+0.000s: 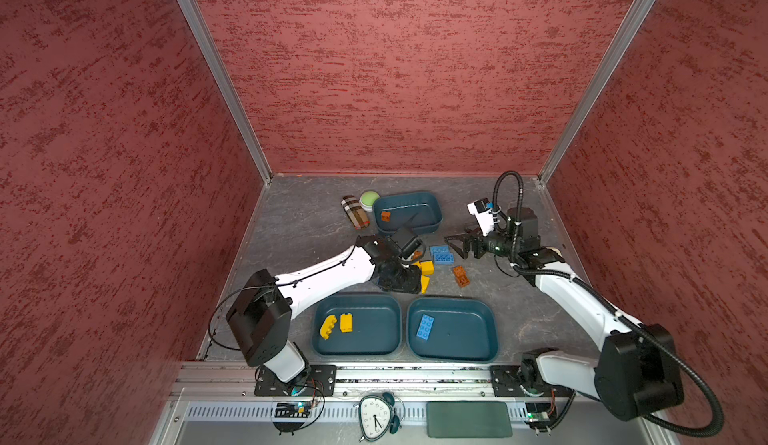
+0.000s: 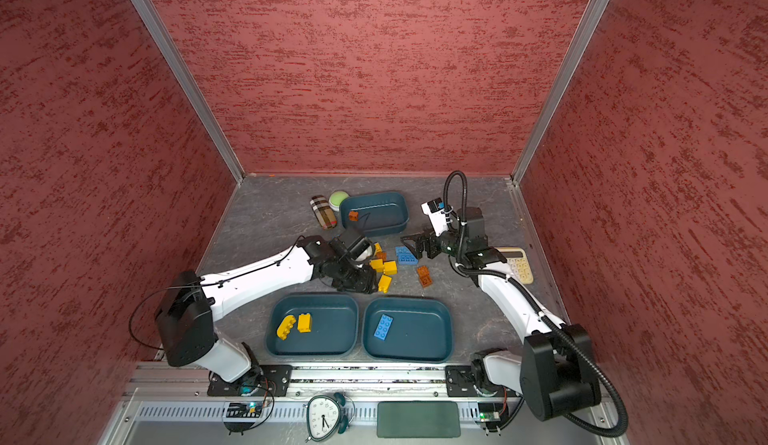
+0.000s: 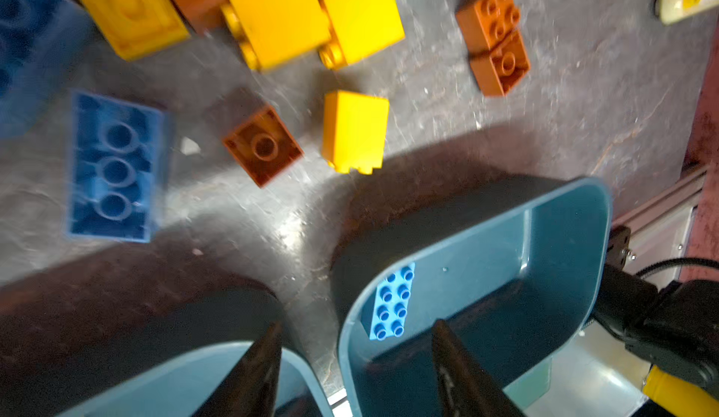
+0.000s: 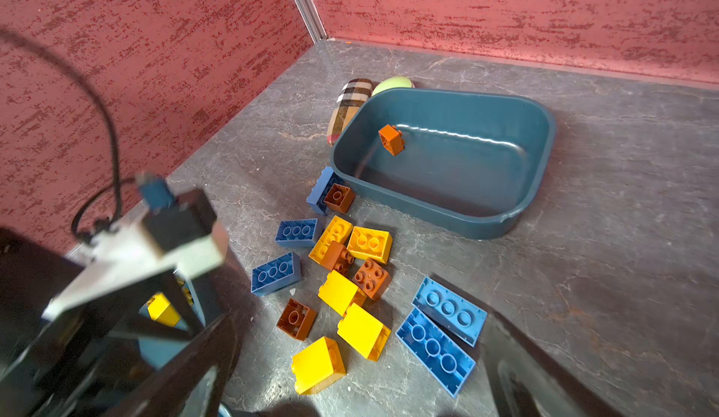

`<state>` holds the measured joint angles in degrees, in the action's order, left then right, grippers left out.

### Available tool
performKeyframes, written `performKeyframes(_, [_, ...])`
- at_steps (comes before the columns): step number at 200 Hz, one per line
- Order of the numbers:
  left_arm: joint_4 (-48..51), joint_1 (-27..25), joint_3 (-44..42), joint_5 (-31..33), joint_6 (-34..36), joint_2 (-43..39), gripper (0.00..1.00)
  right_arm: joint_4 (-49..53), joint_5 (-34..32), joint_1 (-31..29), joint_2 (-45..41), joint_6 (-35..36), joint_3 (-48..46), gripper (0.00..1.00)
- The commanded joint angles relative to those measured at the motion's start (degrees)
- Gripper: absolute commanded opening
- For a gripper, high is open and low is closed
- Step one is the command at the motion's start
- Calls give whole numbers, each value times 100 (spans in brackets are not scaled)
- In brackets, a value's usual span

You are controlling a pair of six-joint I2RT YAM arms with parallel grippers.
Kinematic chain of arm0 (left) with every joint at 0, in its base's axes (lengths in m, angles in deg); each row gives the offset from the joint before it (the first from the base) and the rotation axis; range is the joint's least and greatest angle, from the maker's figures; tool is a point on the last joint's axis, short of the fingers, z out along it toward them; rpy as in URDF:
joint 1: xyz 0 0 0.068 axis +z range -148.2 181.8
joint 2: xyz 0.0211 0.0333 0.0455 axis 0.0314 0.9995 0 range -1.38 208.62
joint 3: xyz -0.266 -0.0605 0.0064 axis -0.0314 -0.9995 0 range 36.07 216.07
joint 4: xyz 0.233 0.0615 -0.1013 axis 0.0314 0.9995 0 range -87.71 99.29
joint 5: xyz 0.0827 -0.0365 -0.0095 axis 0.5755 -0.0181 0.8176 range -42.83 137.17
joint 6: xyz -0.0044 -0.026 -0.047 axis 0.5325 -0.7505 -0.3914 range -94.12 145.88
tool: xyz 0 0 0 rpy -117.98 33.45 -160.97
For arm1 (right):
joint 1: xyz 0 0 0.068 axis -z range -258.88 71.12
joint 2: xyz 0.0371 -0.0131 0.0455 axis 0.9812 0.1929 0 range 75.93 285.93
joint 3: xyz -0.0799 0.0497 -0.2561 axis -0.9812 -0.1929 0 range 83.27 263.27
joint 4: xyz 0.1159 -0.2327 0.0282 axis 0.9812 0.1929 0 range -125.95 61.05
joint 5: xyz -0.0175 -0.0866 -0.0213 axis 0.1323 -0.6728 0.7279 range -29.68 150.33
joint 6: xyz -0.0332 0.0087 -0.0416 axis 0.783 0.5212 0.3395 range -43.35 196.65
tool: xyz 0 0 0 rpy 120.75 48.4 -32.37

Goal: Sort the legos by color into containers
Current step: 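Move the empty left gripper back to the pile beside the far bin, then close the left gripper on a long blue brick beside the far bin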

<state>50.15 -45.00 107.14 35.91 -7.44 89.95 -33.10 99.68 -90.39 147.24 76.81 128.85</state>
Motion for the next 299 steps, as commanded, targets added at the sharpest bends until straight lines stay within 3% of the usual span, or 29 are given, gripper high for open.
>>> performKeyframes(1, [275, 532, 289, 421, 150, 22, 66, -344, 190, 26, 70, -93, -62, 99])
performKeyframes(40, [18, 1435, 504, 958, -23, 542, 67, -639, 291, 25, 219, -296, -120, 99])
performKeyframes(76, [-382, 1773, 768, 1406, -373, 1185, 67, -822, 354, 21, 372, -412, -111, 99])
performKeyframes(192, [-735, 2082, 1186, 1643, -22, 2270, 51, -815, 376, 21, 629, -324, 16, 99])
performKeyframes(247, [-580, 2083, 1181, 1843, 184, 2317, 44, -785, 375, 26, 605, -306, -13, 99])
performKeyframes(299, [-547, 2087, 975, 1859, 300, 2087, 44, -909, 398, 21, 642, -385, -102, 99])
